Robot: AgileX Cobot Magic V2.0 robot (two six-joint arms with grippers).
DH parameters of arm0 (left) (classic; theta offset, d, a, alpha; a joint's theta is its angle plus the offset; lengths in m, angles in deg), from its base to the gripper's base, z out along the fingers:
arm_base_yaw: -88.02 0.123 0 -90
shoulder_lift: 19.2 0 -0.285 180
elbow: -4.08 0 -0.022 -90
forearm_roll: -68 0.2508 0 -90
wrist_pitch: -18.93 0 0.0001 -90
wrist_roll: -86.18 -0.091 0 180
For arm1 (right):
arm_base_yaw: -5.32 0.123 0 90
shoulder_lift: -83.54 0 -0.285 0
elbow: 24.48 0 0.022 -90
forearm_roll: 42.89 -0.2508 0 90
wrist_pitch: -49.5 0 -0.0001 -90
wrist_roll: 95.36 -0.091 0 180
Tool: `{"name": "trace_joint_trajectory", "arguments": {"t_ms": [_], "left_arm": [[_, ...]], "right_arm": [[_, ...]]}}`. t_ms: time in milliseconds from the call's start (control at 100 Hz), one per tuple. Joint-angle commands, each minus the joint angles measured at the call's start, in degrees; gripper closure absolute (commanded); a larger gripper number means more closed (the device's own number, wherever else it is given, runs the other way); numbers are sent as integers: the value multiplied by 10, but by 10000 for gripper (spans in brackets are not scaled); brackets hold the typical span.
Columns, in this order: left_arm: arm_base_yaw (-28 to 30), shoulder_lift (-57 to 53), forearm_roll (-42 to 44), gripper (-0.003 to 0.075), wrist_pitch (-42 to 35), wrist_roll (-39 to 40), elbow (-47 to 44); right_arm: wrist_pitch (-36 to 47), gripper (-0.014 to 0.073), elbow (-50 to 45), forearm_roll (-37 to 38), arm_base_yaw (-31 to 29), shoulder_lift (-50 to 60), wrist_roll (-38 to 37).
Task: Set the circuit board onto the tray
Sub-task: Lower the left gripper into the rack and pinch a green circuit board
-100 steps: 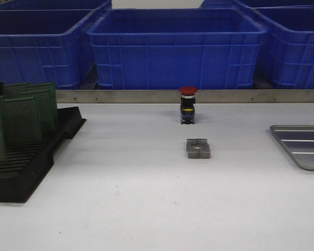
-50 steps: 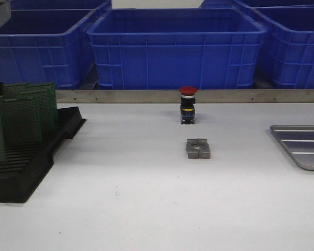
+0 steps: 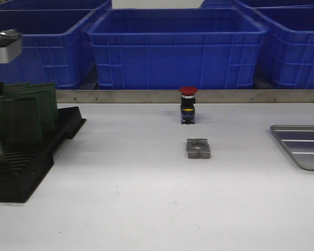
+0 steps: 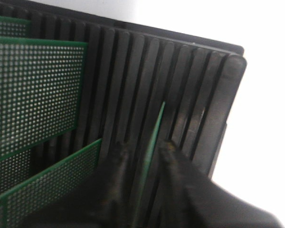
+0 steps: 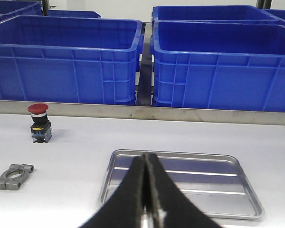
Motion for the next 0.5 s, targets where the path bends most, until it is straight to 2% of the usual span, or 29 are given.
{"name": "trace_joint_trajectory", "arguments": {"t_ms": [0, 190, 410, 490], "left_arm": [[1, -24, -12, 743, 2, 0, 17], [1, -25, -11, 741, 26, -1, 38], [0, -25, -20, 741, 137, -1, 104], [0, -25, -64, 741, 156, -1, 119]], "right_arm": [[42, 655, 7, 4, -2, 15, 2], [42, 655, 7, 4, -2, 15, 2], [42, 655, 7, 4, -2, 15, 2], [42, 655, 7, 4, -2, 15, 2]]}}
